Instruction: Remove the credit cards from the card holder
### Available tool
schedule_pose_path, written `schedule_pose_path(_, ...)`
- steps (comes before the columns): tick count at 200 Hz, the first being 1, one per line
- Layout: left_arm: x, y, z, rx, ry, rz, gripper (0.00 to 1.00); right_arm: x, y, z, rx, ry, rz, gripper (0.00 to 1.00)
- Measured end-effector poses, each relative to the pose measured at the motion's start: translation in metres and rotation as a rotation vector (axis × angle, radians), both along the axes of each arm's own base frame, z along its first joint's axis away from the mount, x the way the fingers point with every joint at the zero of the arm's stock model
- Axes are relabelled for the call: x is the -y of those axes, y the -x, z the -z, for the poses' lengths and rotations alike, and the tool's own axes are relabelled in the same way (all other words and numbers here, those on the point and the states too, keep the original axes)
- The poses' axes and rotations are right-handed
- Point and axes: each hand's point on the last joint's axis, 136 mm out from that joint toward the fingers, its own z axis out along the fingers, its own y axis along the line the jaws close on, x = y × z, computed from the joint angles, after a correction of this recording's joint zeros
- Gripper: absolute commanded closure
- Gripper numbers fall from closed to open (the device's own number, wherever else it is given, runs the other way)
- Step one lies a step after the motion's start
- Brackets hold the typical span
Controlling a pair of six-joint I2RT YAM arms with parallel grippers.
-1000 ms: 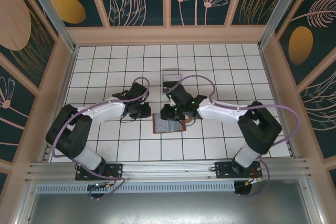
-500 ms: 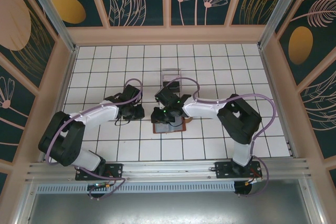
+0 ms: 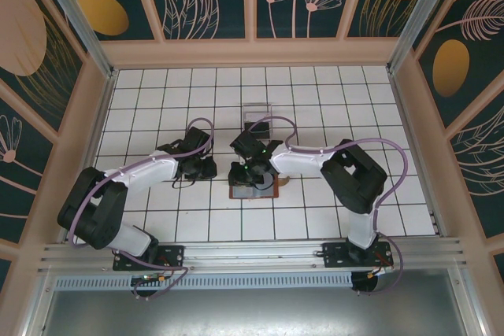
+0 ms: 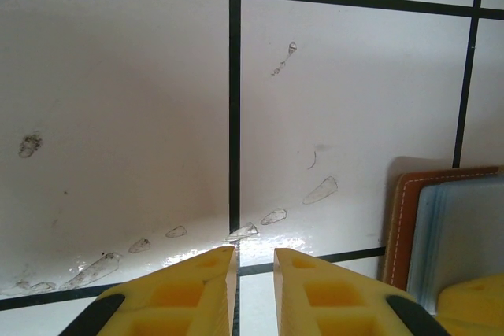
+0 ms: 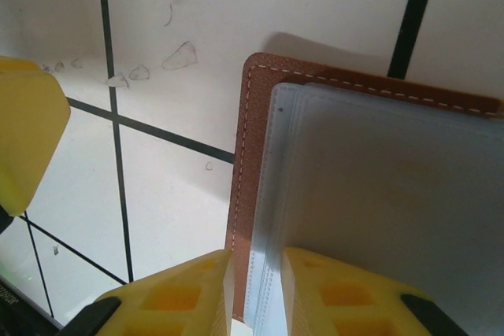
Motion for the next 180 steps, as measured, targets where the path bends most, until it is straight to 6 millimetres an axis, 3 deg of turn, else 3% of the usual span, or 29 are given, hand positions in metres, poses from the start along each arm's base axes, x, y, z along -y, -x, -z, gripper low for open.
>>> schedule_pose_path(90, 0.001, 0.002, 0.003, -0.011, -0.001, 0.018, 0.79, 0.016, -0.005, 0.002, 0.031, 0.111, 0.032, 0.68)
schedule_pose_path(180, 0.013, -0.007, 0.002, -0.02, 0.019, 0.051, 0.79, 0.049, -0.007, 0.0, 0.092, 0.326, 0.07, 0.62)
